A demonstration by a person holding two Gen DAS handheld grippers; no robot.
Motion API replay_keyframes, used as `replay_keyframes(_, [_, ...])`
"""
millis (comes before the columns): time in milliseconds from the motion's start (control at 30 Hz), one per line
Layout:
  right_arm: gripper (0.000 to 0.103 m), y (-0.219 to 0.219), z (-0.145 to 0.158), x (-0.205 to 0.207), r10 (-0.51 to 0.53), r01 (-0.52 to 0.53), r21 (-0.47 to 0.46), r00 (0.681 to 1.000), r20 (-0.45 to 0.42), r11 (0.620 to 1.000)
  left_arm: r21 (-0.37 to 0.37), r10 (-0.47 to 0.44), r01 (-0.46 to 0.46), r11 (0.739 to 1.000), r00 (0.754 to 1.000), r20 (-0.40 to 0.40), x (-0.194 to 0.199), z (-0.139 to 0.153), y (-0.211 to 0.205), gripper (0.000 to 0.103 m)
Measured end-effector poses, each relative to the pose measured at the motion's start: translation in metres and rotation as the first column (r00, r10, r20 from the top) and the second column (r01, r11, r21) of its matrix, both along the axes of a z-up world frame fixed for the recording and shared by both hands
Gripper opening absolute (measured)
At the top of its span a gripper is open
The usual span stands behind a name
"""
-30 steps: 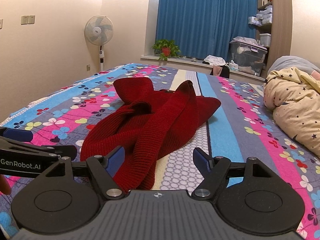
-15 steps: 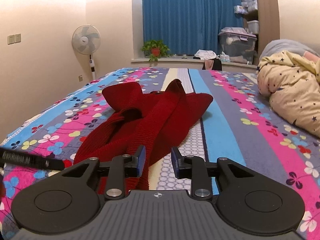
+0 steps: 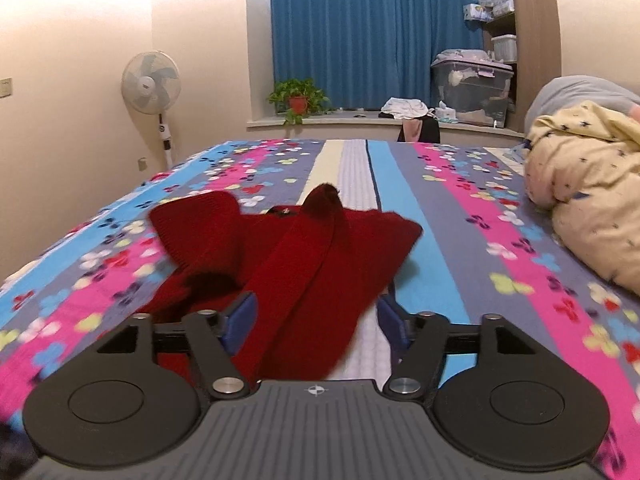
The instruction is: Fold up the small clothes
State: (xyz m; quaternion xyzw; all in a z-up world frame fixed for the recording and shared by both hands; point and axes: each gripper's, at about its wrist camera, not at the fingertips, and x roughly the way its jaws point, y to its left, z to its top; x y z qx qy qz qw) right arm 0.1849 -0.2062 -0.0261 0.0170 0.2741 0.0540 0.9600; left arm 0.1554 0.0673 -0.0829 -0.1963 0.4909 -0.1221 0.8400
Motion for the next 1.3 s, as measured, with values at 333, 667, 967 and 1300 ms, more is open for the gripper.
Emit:
replay_keyframes(333, [0.075, 0.037, -0.058, 0.213, -0.071, 0.063, -0.061, 0.986, -0.151, 0.996, -0.023, 0.025, -0.025, 0.999, 1.0, -0.018, 0.007, -0.003, 0.012, 0.077])
replay_keyframes(667, [0.0, 0.041, -0.047, 0.197, -0.017, 0.016, -0.011, 0.993, -0.12, 1.0, 0.026, -0.026, 0.025, 0.999, 0.999, 0.04, 0.007, -0.005, 0.006, 0.036])
replay_keyframes(967, [0.0, -0.069, 0.048, 0.037, -0.184, 0.181, 0.196, 0.983, 0.0, 0.964, 0.036, 0.007, -0.012, 0.999, 0.989, 0.147, -0.016, 0.021, 0.028, 0.023])
replay_keyframes(1300, [0.0, -0.161, 0.059, -0.153, -0.333, 0.324, 0.306, 0.943, -0.024, 0.895, -0.009, 0.034, -0.033, 0.999, 0.963, 0.268, -0.077, 0.081, 0.083, 0.016])
